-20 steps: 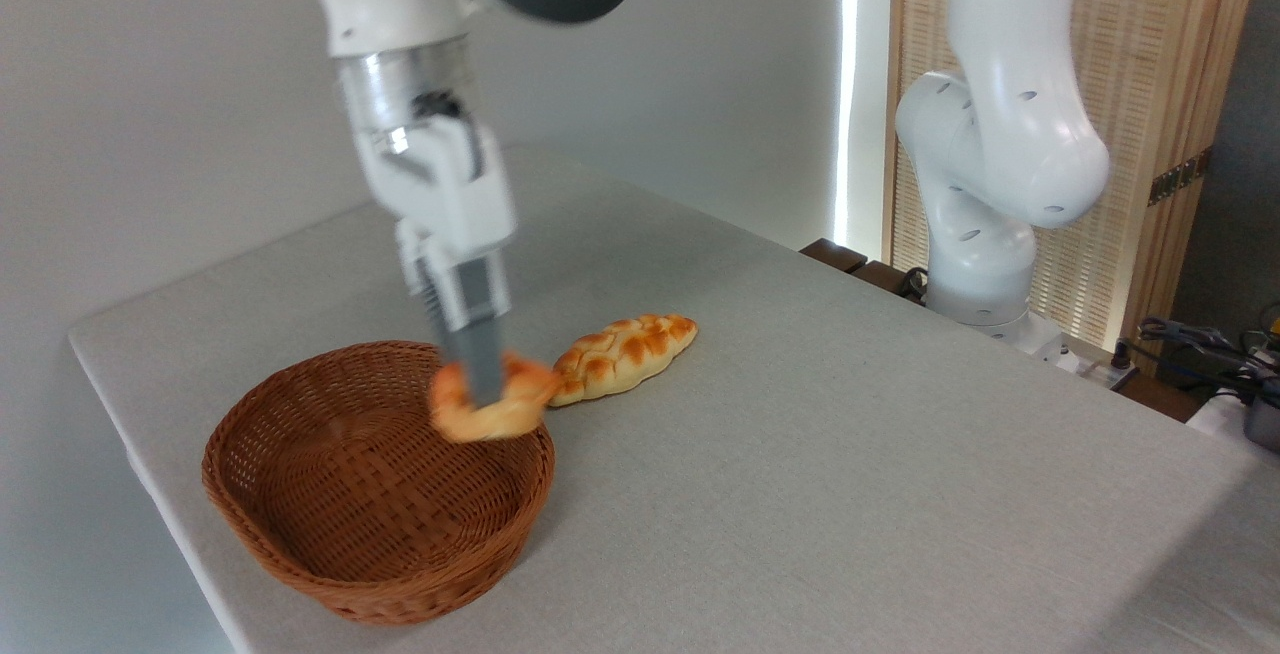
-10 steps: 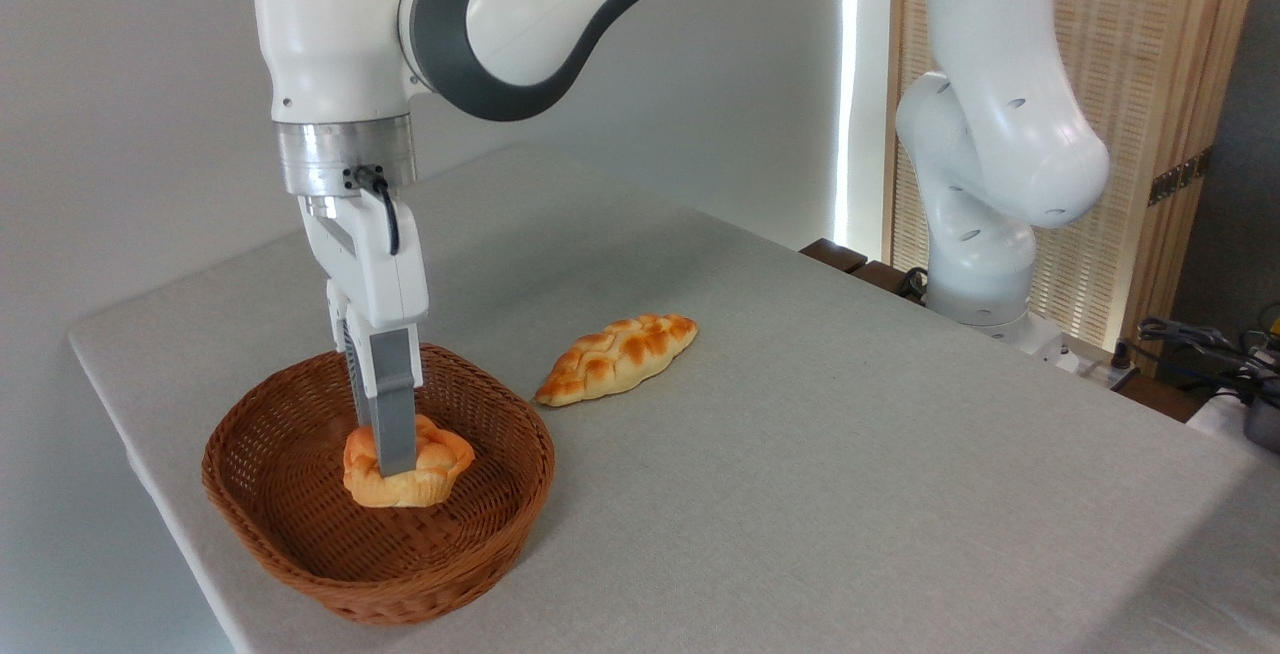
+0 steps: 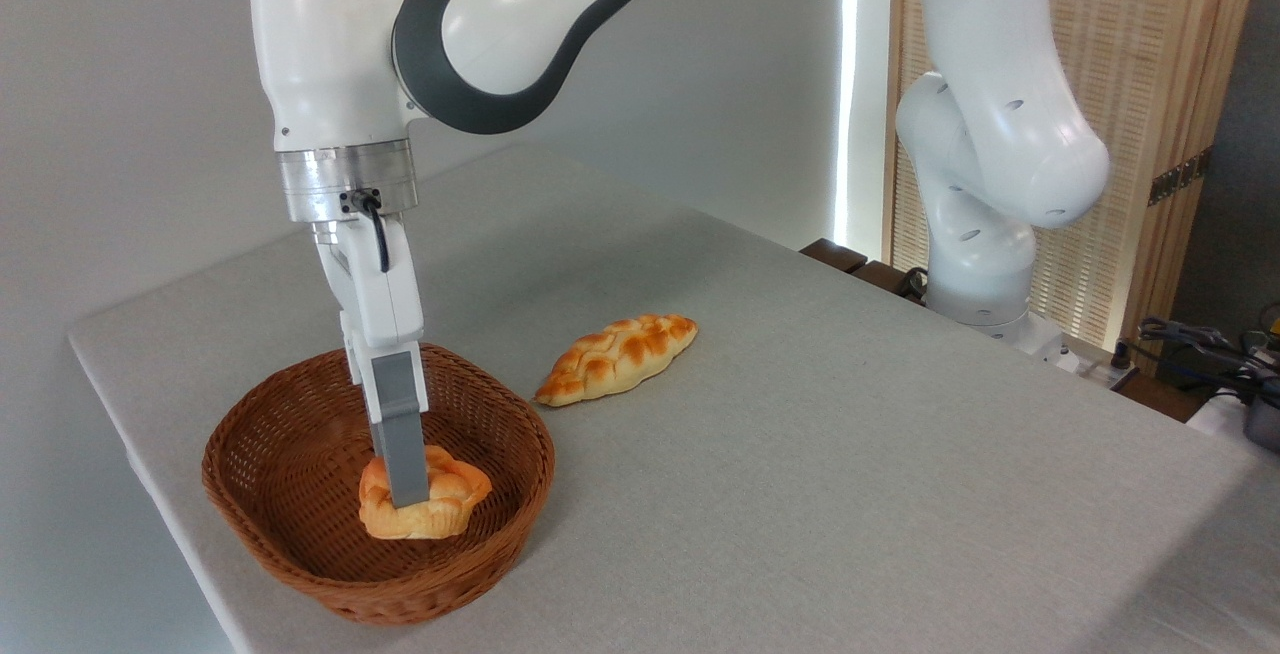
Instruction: Put bread into the basket
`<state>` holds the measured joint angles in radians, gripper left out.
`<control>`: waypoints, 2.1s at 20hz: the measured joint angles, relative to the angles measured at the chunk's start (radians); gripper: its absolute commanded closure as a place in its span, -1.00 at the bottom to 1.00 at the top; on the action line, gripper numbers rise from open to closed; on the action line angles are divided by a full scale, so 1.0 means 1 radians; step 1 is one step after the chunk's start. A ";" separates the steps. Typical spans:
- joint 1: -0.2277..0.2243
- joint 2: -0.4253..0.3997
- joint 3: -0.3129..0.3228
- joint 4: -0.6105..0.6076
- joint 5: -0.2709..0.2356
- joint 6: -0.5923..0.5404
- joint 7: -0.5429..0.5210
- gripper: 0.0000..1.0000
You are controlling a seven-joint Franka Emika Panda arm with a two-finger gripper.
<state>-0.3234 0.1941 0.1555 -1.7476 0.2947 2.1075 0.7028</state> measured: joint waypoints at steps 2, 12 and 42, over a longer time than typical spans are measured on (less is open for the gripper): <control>-0.001 0.001 -0.001 -0.003 0.000 0.000 0.000 -1.00; -0.006 0.002 -0.004 -0.010 0.000 0.000 0.000 -1.00; 0.224 -0.236 -0.074 0.092 -0.348 -0.445 -0.011 -1.00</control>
<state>-0.0992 -0.0416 0.0811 -1.6555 -0.0529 1.6627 0.6917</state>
